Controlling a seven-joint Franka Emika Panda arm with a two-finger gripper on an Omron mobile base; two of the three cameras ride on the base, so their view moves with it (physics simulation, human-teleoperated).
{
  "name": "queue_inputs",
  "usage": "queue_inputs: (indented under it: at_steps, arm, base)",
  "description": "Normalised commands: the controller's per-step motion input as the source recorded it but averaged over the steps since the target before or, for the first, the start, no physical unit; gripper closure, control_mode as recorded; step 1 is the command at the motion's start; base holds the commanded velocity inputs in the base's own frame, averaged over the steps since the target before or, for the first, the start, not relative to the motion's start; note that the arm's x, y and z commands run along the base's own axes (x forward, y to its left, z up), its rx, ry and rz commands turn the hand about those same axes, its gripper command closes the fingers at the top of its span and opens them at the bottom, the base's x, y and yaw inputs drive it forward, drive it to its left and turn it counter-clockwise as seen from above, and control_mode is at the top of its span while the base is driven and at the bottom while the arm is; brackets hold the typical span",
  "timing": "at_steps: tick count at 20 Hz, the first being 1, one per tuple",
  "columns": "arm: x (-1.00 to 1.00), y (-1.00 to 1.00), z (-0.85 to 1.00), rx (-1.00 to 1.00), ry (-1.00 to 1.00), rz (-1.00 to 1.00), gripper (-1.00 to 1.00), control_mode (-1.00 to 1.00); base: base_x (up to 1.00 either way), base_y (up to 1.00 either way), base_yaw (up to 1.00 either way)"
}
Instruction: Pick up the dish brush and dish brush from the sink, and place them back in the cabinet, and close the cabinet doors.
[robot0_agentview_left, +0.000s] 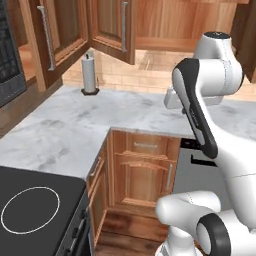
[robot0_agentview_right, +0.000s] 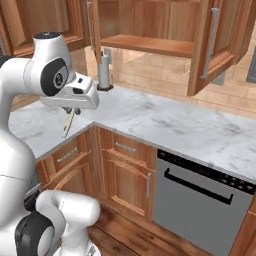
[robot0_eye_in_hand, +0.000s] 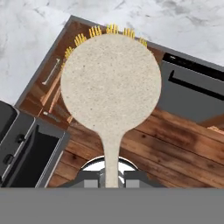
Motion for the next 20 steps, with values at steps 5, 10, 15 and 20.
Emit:
queue_inputs:
  at_steps: [5,10,15,20]
  arm:
    - [0.00,0.00,0.00,0.00,0.00,0.00,1.00,1.00]
    - [0.00,0.00,0.00,0.00,0.00,0.00,1.00,1.00]
    - [0.00,0.00,0.00,0.00,0.00,0.00,1.00,1.00]
    - [0.00,0.00,0.00,0.00,0.00,0.00,1.00,1.00]
  base:
    - [0.31,0.00,-0.26]
    - [0.56,0.00,-0.26]
    - [0.61,0.00,-0.26]
    - [0.54,0.00,-0.28]
